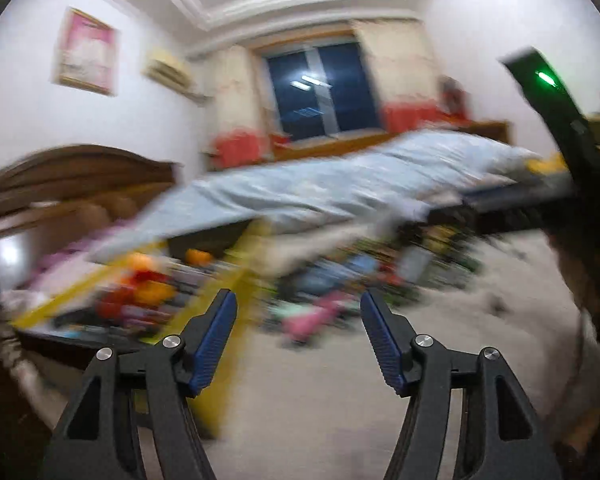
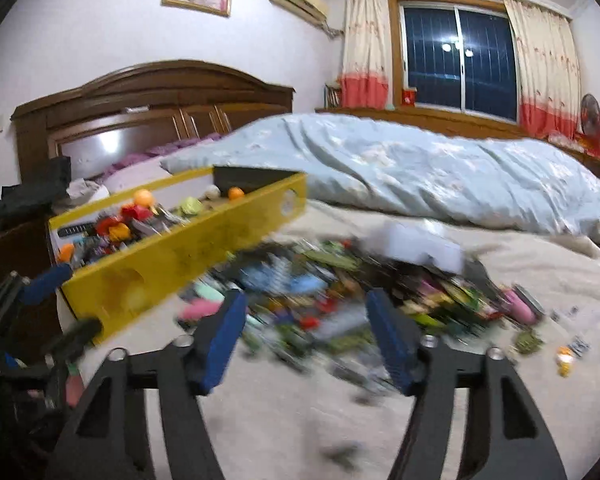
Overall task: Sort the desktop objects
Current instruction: 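Move both open tools back to the Lego pile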
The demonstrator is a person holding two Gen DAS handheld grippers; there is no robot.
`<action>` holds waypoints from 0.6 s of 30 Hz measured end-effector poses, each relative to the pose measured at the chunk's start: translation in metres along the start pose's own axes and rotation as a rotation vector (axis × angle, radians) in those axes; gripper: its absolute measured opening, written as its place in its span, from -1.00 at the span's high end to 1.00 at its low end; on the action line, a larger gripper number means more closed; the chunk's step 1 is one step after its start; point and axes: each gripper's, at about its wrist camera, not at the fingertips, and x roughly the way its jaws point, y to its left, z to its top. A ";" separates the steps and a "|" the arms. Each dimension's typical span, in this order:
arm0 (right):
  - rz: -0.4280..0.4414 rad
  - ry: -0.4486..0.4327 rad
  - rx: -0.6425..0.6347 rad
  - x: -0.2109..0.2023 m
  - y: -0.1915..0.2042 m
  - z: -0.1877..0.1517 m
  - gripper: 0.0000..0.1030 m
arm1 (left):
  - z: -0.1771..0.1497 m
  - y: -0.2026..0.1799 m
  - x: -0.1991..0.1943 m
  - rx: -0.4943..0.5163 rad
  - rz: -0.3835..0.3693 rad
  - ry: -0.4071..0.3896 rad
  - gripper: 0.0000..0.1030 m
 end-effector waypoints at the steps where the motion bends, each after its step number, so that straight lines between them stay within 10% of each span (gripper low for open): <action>1: 0.033 0.033 0.003 -0.003 -0.011 -0.005 -0.06 | -0.001 -0.010 0.004 0.000 -0.099 0.035 -0.27; 4: 0.116 0.110 -0.001 -0.014 -0.038 -0.024 0.03 | -0.001 -0.046 0.013 0.025 -0.271 0.095 -0.27; 12: 0.199 0.252 0.125 0.002 -0.079 -0.076 0.51 | 0.005 -0.105 0.054 0.038 -0.374 0.186 -0.26; 18: 0.264 0.269 0.170 0.012 -0.081 -0.074 0.51 | -0.002 -0.104 0.096 -0.022 -0.340 0.318 0.39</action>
